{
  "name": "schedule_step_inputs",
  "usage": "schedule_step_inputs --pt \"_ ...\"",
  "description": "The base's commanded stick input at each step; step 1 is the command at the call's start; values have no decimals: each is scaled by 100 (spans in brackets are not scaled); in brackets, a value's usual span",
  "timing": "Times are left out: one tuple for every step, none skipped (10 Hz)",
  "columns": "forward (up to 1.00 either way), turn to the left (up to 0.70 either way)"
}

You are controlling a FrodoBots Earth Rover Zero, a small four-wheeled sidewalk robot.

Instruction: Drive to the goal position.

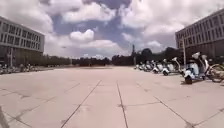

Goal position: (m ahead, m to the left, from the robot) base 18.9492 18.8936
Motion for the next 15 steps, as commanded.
schedule_step_inputs --pt "70 0" --pt "70 0" --pt "70 0" --pt "70 0" --pt "70 0" --pt "70 0" --pt "70 0" --pt "70 0" --pt "70 0" --pt "70 0" --pt "70 0" --pt "70 0" --pt "70 0" --pt "70 -3" --pt "70 -6"
